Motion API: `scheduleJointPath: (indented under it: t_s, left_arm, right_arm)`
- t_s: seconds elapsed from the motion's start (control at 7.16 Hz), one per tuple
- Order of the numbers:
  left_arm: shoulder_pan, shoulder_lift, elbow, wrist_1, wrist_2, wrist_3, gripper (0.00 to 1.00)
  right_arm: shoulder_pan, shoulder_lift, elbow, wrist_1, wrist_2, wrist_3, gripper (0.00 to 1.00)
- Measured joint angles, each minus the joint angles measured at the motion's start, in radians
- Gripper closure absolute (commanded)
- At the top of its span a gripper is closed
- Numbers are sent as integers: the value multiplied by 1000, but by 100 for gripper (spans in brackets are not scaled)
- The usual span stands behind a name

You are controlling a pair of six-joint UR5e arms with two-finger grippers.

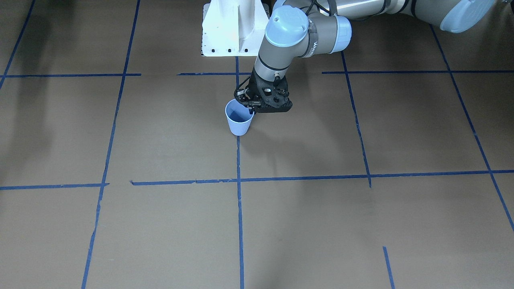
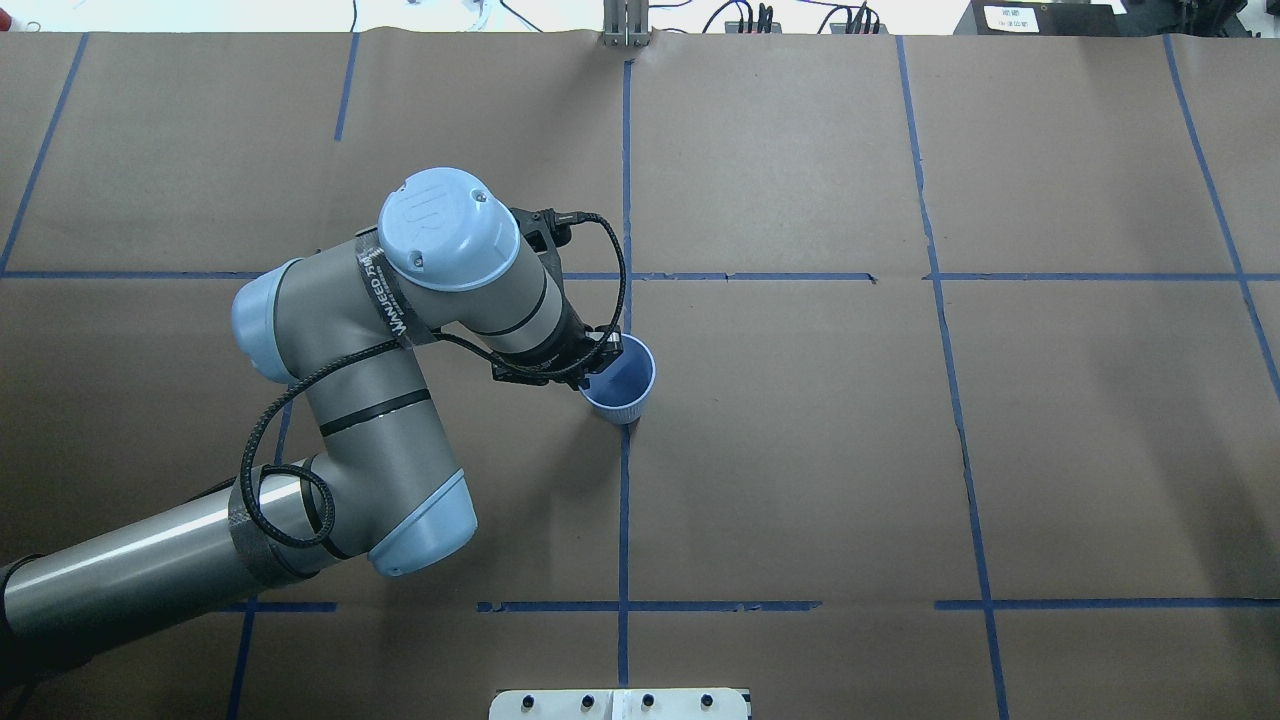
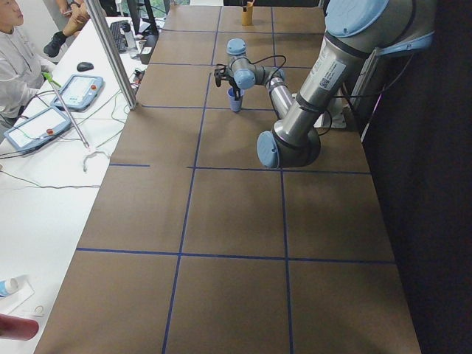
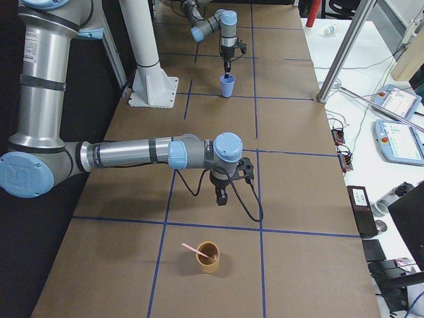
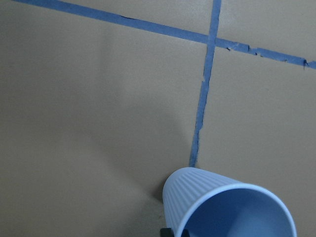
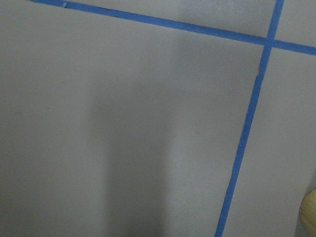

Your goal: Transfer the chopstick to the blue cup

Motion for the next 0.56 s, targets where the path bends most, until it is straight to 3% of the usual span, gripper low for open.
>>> scheduleJointPath:
  t_s: [0.14,0.42,0.56]
  left_arm:
    - [8,-4,5,0,13,0,75]
    - [14,-7,8,0,22,0,1]
    - [14,-7,5,0,23,0,0]
  right_arm:
    - [0,0,0,-1,0,0,0]
    - [-2,0,0,-1,0,0,0]
    - [-3,0,-1,-1,-1,0,0]
